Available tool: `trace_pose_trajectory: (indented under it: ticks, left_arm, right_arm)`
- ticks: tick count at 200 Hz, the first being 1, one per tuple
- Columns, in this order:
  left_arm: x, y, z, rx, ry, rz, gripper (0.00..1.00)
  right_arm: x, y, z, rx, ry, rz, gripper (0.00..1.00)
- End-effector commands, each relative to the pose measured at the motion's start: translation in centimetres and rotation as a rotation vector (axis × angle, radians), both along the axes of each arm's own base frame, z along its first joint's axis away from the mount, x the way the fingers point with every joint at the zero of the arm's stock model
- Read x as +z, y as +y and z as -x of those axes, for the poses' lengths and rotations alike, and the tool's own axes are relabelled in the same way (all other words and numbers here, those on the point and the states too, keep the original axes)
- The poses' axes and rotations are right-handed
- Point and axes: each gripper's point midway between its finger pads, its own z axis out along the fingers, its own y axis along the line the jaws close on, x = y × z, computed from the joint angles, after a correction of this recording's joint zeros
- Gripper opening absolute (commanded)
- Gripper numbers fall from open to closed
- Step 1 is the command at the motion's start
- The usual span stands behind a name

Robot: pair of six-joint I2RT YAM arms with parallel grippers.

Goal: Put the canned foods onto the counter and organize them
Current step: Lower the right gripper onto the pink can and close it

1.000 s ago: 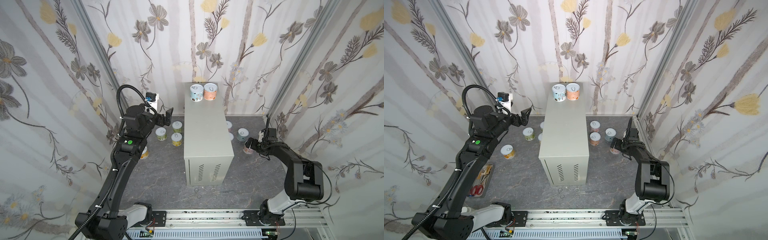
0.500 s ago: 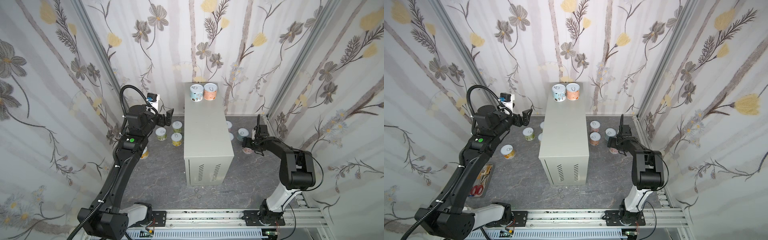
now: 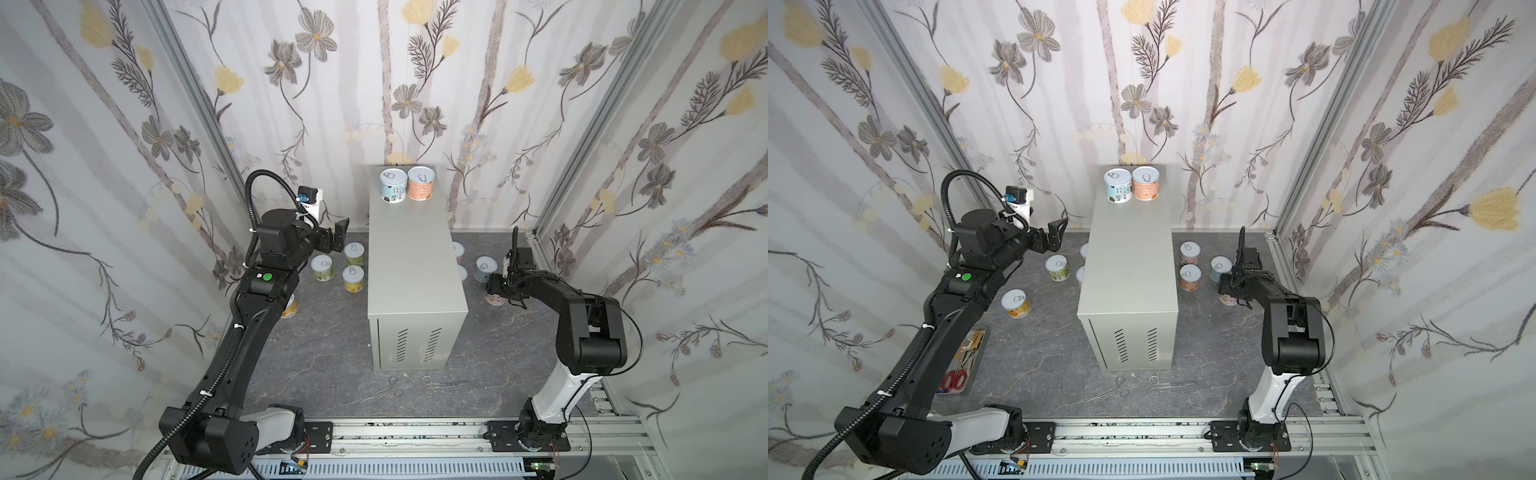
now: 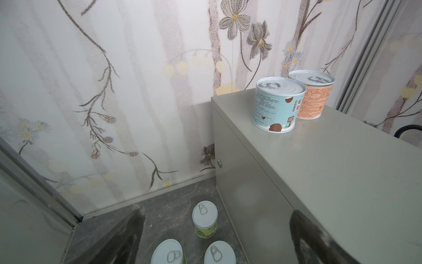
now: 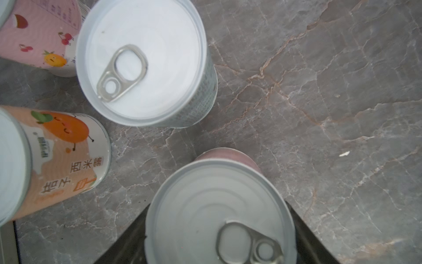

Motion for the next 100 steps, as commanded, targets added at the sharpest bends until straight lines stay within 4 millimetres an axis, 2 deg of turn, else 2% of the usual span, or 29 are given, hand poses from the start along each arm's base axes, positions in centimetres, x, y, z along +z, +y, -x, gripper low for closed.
trace_pose_trajectory:
  ticks: [1,23,61,62,64,100]
  left_arm:
    - [1.6,0.0,0.0,-0.004,-0.055,0.013,1.00]
    - [2.0,-0.1,0.1,-0.008,-0.061,0.003,1.00]
    - [3.1,0.5,0.4,0.001,-0.066,-0.017,1.00]
    - [3.1,0.5,0.4,0.001,-0.066,-0.017,1.00]
    - [3.1,0.6,0.4,0.001,-0.067,-0.018,1.00]
    - [3.1,1.7,0.6,0.017,-0.068,-0.042,1.00]
  right_arm:
    - [-0.3,-0.4,0.8,0.010,0.040,0.034,0.59]
    - [1.5,-0.7,1.2,-0.001,0.022,0.049,0.56]
    - [6.7,-0.3,3.3,-0.009,-0.007,0.021,0.52]
    - [7.7,-0.2,3.5,-0.010,-0.027,0.020,0.52]
    - [8.2,-0.2,3.7,-0.011,-0.036,0.019,0.52]
    - [15.4,0.9,6.8,0.003,-0.122,0.012,0.51]
